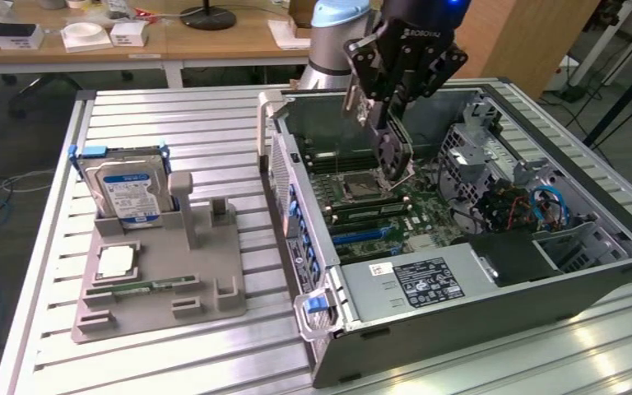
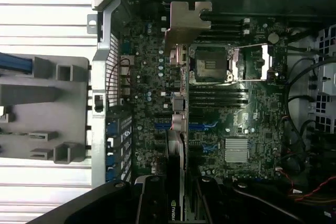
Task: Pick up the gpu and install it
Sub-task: 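Pick up the gpu and move the gpu toward the slot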
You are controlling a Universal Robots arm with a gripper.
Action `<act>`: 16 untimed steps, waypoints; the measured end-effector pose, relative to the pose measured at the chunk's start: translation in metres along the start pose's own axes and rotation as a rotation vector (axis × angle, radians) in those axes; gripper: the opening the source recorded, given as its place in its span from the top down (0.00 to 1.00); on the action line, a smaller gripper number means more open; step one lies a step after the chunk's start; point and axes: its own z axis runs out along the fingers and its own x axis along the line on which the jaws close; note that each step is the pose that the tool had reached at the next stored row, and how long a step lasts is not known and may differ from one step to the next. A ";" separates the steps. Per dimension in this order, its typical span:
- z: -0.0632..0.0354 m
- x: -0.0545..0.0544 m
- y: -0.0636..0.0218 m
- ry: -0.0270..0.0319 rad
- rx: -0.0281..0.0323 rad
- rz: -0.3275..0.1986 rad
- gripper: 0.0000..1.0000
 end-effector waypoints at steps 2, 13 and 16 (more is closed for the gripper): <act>-0.0001 -0.005 0.0000 0.0000 0.0000 0.000 0.74; -0.0008 -0.033 0.0004 0.0000 0.0000 -0.001 0.74; -0.0009 -0.041 0.0004 0.0001 0.0000 -0.001 0.74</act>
